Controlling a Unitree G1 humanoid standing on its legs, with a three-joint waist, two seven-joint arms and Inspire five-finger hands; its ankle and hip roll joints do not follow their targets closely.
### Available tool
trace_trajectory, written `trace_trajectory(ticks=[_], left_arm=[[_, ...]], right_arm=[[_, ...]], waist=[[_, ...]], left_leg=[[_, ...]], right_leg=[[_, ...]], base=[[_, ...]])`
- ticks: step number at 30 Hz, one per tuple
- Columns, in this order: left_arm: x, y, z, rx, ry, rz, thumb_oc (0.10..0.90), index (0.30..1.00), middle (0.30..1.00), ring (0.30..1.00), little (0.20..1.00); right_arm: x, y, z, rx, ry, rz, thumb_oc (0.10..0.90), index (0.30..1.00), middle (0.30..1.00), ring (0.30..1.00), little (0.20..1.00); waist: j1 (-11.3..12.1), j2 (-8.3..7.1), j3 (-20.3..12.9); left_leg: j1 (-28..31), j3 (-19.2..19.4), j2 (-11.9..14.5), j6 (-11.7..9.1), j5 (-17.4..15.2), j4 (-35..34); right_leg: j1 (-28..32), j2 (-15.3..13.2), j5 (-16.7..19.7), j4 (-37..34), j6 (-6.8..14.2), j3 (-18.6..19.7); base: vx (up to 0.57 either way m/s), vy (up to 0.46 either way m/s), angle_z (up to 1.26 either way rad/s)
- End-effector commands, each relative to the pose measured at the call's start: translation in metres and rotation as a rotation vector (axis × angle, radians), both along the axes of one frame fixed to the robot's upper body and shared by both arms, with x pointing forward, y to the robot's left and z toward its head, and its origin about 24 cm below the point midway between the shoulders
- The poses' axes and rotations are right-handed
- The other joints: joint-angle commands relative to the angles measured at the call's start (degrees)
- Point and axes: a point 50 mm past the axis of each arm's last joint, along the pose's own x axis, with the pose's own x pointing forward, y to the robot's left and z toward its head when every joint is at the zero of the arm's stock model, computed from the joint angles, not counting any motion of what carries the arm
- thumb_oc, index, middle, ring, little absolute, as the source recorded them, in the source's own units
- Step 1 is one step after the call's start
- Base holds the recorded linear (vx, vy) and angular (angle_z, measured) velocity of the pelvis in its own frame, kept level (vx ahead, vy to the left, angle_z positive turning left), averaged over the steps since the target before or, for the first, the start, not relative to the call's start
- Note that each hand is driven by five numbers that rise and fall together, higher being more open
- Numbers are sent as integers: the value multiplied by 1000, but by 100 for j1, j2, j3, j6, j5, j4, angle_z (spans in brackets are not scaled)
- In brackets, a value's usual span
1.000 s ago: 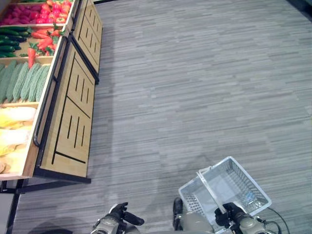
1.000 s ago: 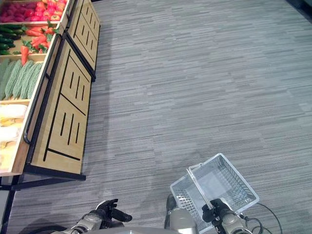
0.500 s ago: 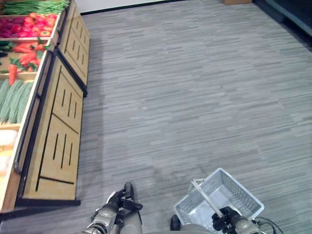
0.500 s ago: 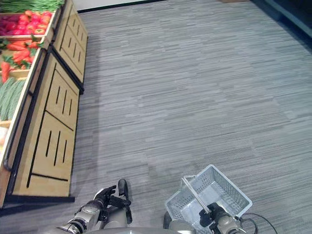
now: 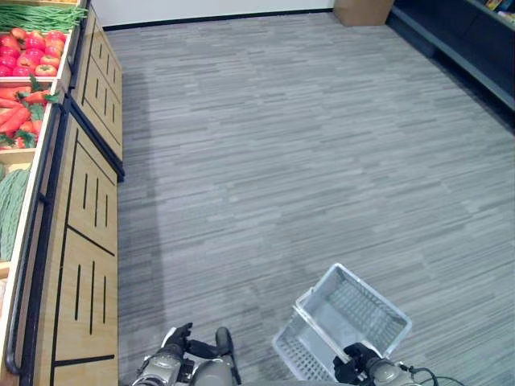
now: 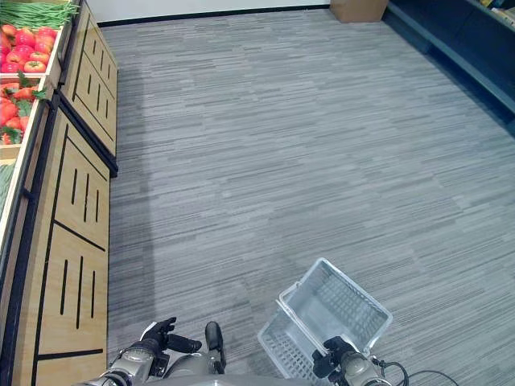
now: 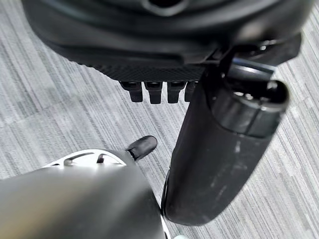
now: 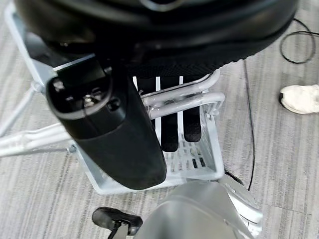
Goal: Get the vegetables into the basket
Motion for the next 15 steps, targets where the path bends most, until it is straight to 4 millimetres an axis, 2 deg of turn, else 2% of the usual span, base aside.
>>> trace_trajectory(ticks=[1, 2, 3, 4, 5, 6, 7, 8, 9, 10, 11, 12, 15], left_arm=[[2, 4, 1, 26, 5, -9, 900, 1000, 1000, 1000, 1000], [2, 4, 1, 26, 5, -9, 900, 1000, 1000, 1000, 1000], [2, 6, 2, 29, 6, -7, 900, 1000, 1000, 1000, 1000], [1, 8, 2, 32, 11, 2, 900, 1000, 1000, 1000, 1000], [2, 8, 2, 31, 11, 2, 900, 1000, 1000, 1000, 1000], [0, 9, 1, 35, 20, 2, 900, 1000, 1000, 1000, 1000], [-1, 9, 1, 35, 21, 2, 900, 1000, 1000, 1000, 1000], [-1, 9, 1, 40, 24, -2, 900, 1000, 1000, 1000, 1000], [-2, 9, 1, 40, 24, -1, 900, 1000, 1000, 1000, 1000], [-2, 10, 1, 47, 25, -10, 900, 1000, 1000, 1000, 1000], [-2, 10, 1, 47, 26, -10, 900, 1000, 1000, 1000, 1000], [-2, 11, 1, 55, 26, -15, 900, 1000, 1000, 1000, 1000], [-3, 13, 1, 62, 24, -13, 900, 1000, 1000, 1000, 1000]], right_arm=[[11, -26, 10, -56, -41, -59, 400, 300, 300, 300, 300], [11, -27, 10, -56, -41, -59, 400, 300, 300, 300, 300], [10, -27, 10, -56, -39, -64, 400, 300, 300, 300, 300], [6, -29, 9, -59, -29, -77, 400, 300, 300, 300, 300], [6, -29, 9, -59, -30, -77, 400, 300, 300, 300, 300], [3, -29, 9, -57, -25, -91, 400, 300, 300, 300, 300], [3, -29, 9, -58, -24, -91, 400, 300, 300, 300, 300], [3, -29, 8, -55, -27, -97, 400, 300, 300, 300, 300], [3, -29, 8, -56, -27, -97, 400, 300, 300, 300, 300], [2, -27, 8, -53, -24, -94, 400, 300, 300, 300, 300], [2, -28, 8, -54, -24, -94, 400, 300, 300, 300, 300], [3, -25, 7, -45, -26, -92, 400, 300, 300, 300, 300], [2, -23, 7, -38, -28, -91, 400, 300, 300, 300, 300]], waist=[[12, -7, 287], [4, -10, 292], [-13, -3, 323], [-89, -2, 367], [-91, 6, 358], [-165, 36, 385], [-189, 42, 389], [-317, 56, 451], [-332, 64, 458], [-456, 73, 528], [-467, 91, 534], [-591, 94, 595], [-677, 118, 670]], left_leg=[[-78, 129, 106, -342, 42, 153], [-76, 121, 99, -339, 37, 157], [43, 102, 47, -305, -35, 119], [274, 57, -8, -365, -182, 26], [259, 55, 3, -368, -169, 25], [375, -63, 28, -452, -250, 25], [391, -91, 29, -462, -273, 25], [536, -260, 43, -539, -358, 25], [554, -278, 49, -546, -378, 25], [732, -486, 75, -623, -486, 25], [752, -500, 89, -629, -513, 25], [910, -710, 87, -680, -613, 25], [1104, -911, 84, -720, -745, 25]], right_leg=[[-69, -141, 1806, 476, 384, -184], [-66, -147, 1795, 489, 384, -193], [-201, -300, 1893, 601, 352, -442], [-535, -570, 1874, 370, 284, -808], [-541, -558, 1893, 350, 278, -814], [-795, -519, 1661, -142, 226, -790], [-763, -521, 1628, -136, 226, -822], [-1034, -498, 1518, -638, 216, -652], [-1002, -494, 1501, -643, 219, -674], [-1367, -465, 1544, -1092, 231, -406], [-1333, -454, 1528, -1102, 235, -426], [-1724, -420, 1748, -1392, 321, -180], [-1905, -374, 1865, -1577, 376, -125]], base=[[105, 127, 10], [173, 188, 22], [253, 99, 35], [250, 97, 22], [390, 19, 19], [212, -23, 14], [421, -57, 34], [230, -41, 51], [430, -72, 59], [239, -34, 61], [441, -86, 63], [237, -50, 66], [251, -52, 86]])
